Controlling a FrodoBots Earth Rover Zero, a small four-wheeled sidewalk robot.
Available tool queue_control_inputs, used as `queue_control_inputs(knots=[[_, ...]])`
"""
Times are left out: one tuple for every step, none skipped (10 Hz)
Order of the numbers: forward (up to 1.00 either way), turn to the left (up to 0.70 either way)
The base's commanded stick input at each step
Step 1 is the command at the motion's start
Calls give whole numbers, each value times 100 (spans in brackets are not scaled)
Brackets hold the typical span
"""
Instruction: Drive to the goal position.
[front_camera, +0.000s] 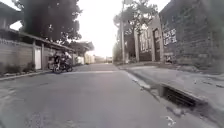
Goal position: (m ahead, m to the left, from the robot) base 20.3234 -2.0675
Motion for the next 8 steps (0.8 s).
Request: queue_control_inputs(knots=[[100,0],[100,0],[100,0],[100,0],[100,0],[100,0],[100,0],[100,0]])
